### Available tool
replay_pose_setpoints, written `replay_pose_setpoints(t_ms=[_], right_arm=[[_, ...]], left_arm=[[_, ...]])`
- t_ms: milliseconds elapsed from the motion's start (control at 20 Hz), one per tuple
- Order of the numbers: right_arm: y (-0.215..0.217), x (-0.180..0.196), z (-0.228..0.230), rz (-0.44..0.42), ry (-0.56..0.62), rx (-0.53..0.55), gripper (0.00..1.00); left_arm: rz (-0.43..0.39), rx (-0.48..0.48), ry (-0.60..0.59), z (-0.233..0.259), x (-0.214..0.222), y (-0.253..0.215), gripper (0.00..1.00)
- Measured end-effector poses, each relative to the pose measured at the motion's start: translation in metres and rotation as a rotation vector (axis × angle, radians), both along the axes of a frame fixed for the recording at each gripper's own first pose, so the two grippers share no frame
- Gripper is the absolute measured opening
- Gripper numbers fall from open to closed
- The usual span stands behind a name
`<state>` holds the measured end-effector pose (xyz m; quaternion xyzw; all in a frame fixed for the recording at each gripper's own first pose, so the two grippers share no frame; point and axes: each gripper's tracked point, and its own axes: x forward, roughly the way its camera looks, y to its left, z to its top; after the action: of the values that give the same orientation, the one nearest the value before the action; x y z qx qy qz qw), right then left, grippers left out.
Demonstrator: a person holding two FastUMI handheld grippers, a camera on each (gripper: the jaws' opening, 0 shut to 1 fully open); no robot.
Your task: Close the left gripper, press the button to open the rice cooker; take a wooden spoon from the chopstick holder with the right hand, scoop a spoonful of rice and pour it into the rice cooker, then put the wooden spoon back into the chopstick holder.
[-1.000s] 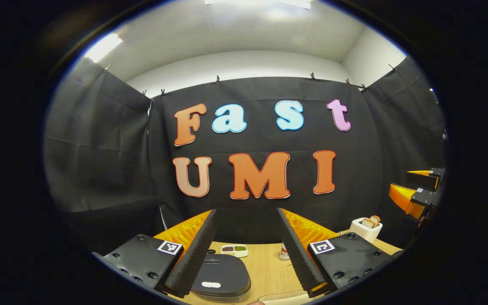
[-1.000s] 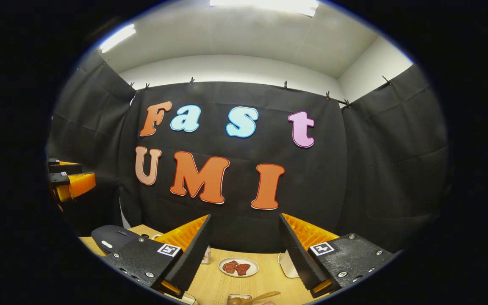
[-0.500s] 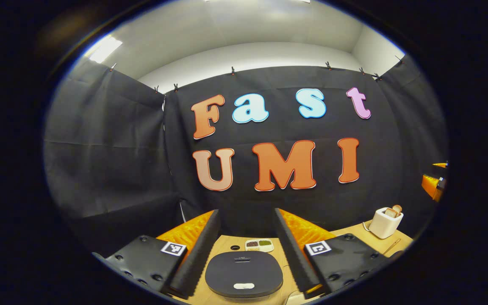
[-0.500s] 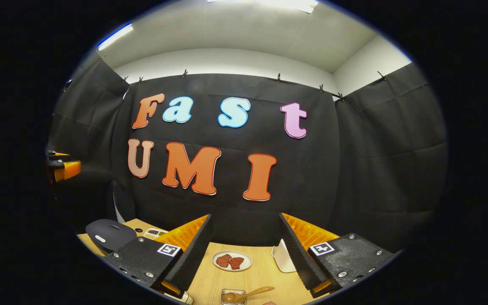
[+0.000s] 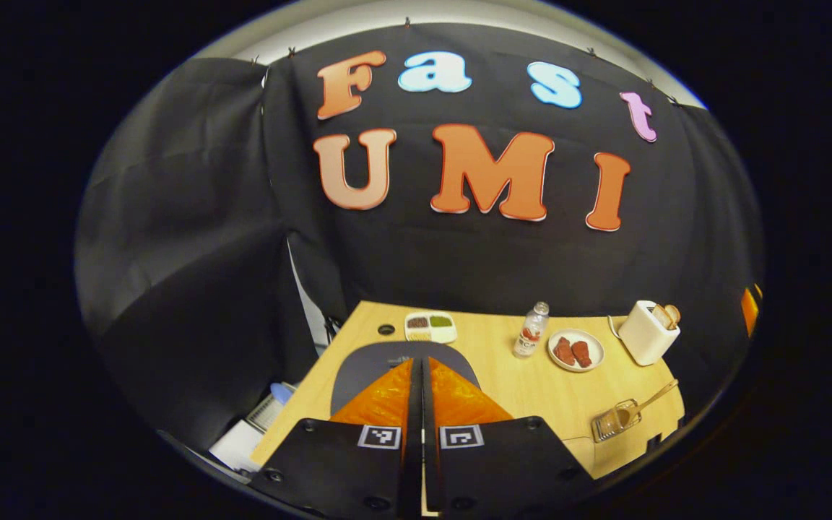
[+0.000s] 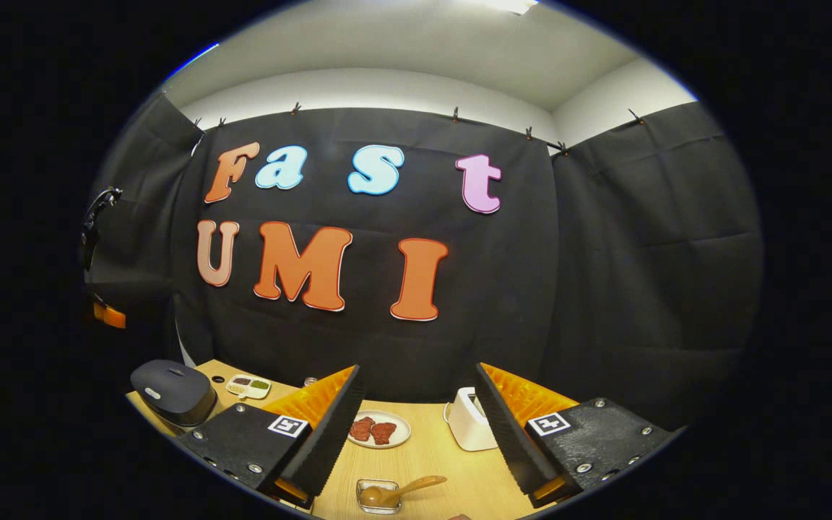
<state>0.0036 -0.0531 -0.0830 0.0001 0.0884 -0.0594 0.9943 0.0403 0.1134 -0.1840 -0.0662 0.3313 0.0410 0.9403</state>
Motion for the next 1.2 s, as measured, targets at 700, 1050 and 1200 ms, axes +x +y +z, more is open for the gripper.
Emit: replay_pose_setpoints(t_ms=[700,1050,1200], right_arm=[[-0.027,-0.02,-0.071,-0.069,0.172,-0.018,0.95],[-0.017,-0.023,-0.098,-0.058,0.245,-0.006,0.95],[-0.007,-0.023,-0.112,-0.028,0.281,0.009,0.97]], left_arm=[[0.121,-0.276,0.56,-0.137,-0.027,0.001,0.06],[0.136,-0.311,0.53,-0.153,-0.027,0.005,0.07],[0.111,-0.312,0.506,-0.145,-0.03,0.001,0.07]])
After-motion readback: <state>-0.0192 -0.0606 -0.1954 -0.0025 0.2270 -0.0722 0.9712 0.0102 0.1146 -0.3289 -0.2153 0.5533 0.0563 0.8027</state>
